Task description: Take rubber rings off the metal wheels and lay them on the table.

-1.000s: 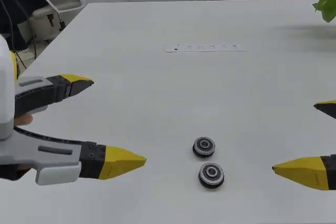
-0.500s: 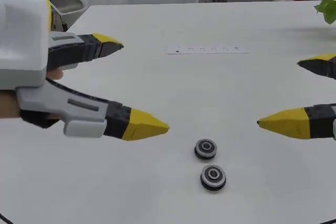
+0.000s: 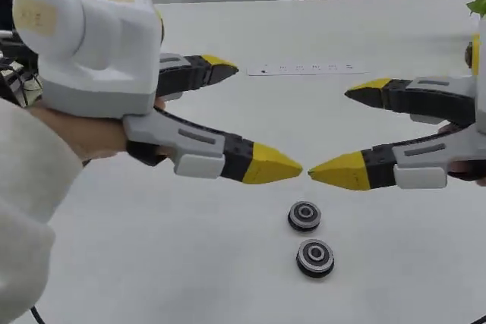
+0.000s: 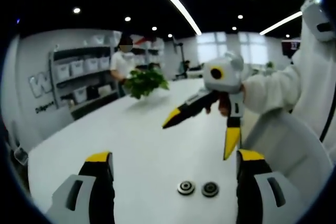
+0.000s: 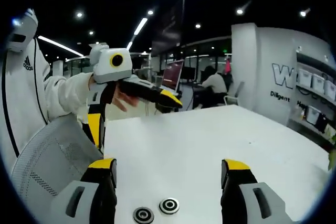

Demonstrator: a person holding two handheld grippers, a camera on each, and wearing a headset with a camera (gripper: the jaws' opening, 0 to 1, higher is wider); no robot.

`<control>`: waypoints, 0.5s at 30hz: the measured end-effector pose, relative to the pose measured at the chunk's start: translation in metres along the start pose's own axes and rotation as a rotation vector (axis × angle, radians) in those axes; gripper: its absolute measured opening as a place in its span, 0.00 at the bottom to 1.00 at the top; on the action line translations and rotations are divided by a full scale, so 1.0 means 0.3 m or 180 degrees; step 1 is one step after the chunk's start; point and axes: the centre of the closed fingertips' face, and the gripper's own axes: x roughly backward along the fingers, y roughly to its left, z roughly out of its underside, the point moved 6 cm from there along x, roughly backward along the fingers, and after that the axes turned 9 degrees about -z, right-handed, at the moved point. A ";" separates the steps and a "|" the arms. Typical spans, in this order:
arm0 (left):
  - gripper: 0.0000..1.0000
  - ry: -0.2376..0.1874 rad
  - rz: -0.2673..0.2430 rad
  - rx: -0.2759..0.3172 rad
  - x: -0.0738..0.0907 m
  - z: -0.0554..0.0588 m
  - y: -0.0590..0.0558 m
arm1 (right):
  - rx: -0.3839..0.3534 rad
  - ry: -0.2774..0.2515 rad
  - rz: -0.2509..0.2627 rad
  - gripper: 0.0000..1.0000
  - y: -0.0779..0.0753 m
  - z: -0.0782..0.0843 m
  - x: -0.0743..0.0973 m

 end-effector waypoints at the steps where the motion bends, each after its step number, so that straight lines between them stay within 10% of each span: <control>1: 1.00 -0.0016 0.0017 0.0003 -0.014 0.018 -0.010 | -0.0073 -0.0069 -0.0014 0.80 0.003 0.009 -0.007; 6: 1.00 -0.0143 0.0045 0.0153 -0.053 0.088 -0.054 | -0.0257 -0.0008 -0.0138 0.77 0.033 0.111 -0.019; 15: 0.83 -0.0029 0.0268 0.0282 -0.088 0.176 -0.153 | -0.0145 0.0728 -0.0470 0.65 0.091 0.270 -0.033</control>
